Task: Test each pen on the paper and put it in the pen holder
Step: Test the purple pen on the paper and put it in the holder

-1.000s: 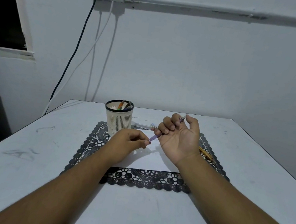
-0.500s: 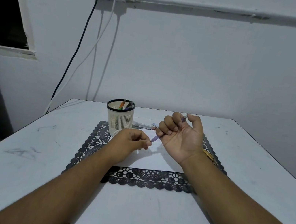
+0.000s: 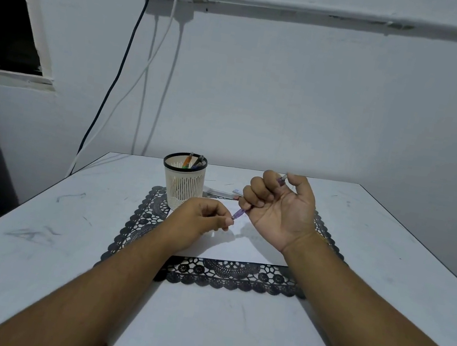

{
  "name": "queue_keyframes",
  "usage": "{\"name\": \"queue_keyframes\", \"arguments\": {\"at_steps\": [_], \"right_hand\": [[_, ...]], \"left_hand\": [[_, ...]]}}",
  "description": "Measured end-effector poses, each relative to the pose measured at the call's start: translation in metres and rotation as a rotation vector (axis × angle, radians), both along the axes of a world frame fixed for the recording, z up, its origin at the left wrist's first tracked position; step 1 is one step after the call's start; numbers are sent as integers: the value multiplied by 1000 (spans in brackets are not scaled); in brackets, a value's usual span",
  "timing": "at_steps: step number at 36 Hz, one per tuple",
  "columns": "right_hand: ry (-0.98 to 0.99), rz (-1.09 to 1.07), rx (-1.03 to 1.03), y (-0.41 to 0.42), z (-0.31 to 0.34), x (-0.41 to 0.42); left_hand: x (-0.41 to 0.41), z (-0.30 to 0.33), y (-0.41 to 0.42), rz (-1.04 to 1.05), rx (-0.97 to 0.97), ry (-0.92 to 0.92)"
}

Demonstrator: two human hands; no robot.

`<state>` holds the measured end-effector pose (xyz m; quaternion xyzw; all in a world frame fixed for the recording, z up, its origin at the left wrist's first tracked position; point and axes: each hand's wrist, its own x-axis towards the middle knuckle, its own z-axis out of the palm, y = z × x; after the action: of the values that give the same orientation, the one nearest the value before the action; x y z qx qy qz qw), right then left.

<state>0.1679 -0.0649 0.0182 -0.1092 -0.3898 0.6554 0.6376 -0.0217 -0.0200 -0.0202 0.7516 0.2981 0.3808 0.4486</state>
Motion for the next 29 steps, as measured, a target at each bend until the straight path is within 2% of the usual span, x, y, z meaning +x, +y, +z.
{"name": "queue_keyframes", "arguments": {"at_steps": [29], "right_hand": [[-13,-4,-13,-1,1,1]], "left_hand": [[1,0,2,2,-11,18]]}}
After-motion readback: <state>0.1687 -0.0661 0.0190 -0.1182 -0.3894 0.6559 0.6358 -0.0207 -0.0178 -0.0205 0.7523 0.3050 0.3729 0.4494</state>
